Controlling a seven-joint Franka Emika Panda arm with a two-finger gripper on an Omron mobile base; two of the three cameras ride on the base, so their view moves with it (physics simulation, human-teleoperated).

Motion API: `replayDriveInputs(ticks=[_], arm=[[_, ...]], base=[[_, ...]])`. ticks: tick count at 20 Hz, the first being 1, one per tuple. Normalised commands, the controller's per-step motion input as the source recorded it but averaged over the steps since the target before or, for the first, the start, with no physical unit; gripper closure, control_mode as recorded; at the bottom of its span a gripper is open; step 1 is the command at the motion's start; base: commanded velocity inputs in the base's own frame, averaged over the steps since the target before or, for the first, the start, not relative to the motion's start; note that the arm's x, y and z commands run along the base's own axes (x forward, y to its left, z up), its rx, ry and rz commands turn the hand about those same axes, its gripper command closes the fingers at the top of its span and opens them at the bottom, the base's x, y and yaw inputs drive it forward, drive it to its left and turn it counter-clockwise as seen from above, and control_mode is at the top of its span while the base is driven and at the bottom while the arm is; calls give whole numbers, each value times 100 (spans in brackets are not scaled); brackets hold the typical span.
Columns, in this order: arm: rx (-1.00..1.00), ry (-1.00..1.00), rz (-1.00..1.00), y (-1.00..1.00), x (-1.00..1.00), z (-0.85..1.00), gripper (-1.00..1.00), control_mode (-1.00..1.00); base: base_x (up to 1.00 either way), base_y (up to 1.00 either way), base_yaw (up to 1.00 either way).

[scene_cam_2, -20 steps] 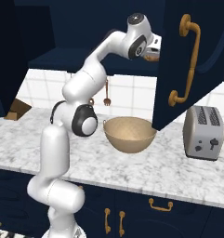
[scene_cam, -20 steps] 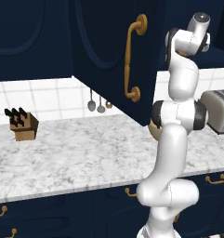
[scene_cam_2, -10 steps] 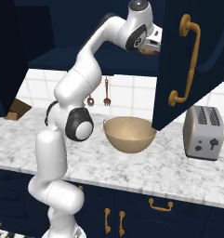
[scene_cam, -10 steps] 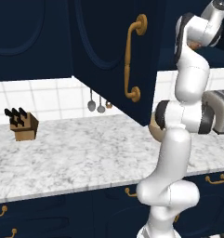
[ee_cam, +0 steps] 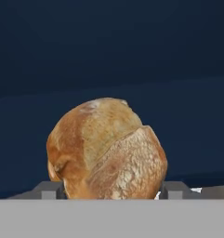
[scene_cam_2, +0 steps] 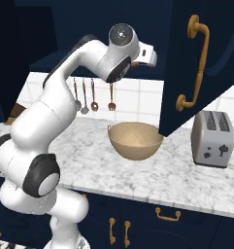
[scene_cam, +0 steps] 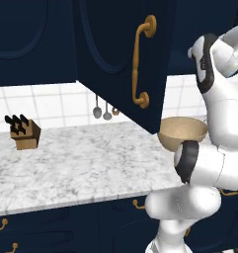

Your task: Open the cabinet, pick up the bread from the cabinet and place it in the basket. Then move the basket to the dining counter.

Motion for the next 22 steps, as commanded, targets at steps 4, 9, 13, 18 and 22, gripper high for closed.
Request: replayDriveInputs(ticks=[4,9,13,18,22], arm=[[-7,-21,2,31,-100,38,100,-100],[-6,-4,2,11,-100,35,100,-100],[-11,1,3,24,-100,18,100,-100],[-15,24,1,22,-100,2,100,-100],[-16,51,0,13,-100,-7,100,-100]], base=[[0,0,0],[0,0,0],[0,0,0],[0,0,0],[0,0,0]])
